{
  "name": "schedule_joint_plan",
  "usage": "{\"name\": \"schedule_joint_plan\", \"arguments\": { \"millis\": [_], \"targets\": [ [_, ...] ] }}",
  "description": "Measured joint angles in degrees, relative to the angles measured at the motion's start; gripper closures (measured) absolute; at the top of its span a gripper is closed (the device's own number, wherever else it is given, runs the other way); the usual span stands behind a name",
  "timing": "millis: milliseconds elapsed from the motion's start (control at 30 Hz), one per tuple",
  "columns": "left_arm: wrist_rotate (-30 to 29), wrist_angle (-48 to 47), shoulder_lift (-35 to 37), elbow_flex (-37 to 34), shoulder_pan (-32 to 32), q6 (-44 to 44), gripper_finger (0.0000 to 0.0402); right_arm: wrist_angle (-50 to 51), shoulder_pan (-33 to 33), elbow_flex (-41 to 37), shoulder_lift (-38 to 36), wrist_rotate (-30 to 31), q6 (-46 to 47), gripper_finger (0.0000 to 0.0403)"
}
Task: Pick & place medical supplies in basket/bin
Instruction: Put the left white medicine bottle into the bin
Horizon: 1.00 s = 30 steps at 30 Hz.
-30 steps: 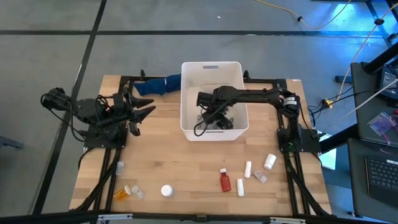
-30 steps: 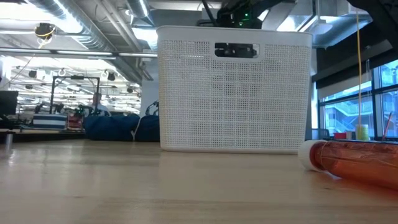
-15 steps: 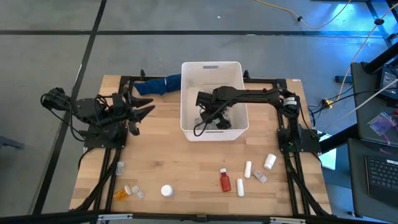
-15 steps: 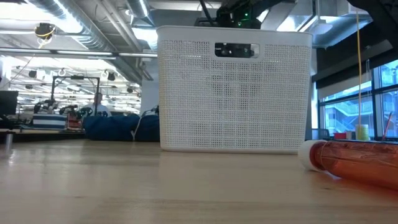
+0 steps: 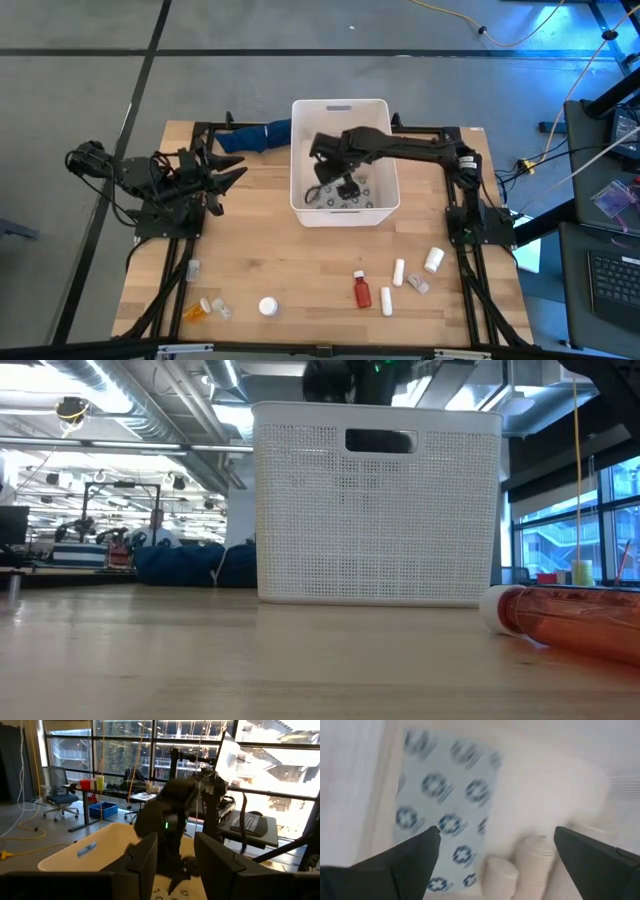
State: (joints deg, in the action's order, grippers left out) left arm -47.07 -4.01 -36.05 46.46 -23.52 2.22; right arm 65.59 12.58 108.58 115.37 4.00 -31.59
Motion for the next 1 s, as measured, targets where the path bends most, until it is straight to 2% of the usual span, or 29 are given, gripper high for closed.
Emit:
{"name": "schedule_joint_plan", "arguments": {
  "millis": [200,267,433,567,633,767,900,1000],
  "targets": [
    [-2.32,-3.55,0.0,0.0,0.01,0.15,0.0276,3.78,0.07,13.46,0.0,-0.25,12.03,0.0015],
    [-3.17,-4.79,-0.02,0.0,0.01,0.75,0.0276,5.22,0.07,17.7,0.0,-1.96,16.19,0.0015],
    [-3.04,-8.76,-0.02,0.0,0.01,3.55,0.0276,10.77,-0.34,26.03,-0.07,-12.82,28.51,0.0015],
    [-2.7,-14.56,-0.04,0.0,0.01,6.52,0.0276,13.5,-2.46,24.91,-2.25,-19.45,36.07,0.0015],
    [-1.74,-17.09,-0.09,0.0,0.01,8.4,0.0276,14.49,-4.4,24.89,-3.36,-18.6,38.89,0.0015],
    [0.87,-19.09,-0.09,-0.02,-0.01,11.64,0.0276,15.06,-9.87,24.83,-4.51,-12.25,41.26,0.0015],
    [4.45,-19.04,-0.21,-0.02,-0.01,13.28,0.0276,14.94,-15.44,24.85,-5.87,-10.4,43.48,0.0015],
    [5.01,-18.94,-0.26,-0.02,0.0,13.35,0.0276,16.22,-19.88,24.85,-6.32,-8.45,46.47,0.0015]
  ]
}}
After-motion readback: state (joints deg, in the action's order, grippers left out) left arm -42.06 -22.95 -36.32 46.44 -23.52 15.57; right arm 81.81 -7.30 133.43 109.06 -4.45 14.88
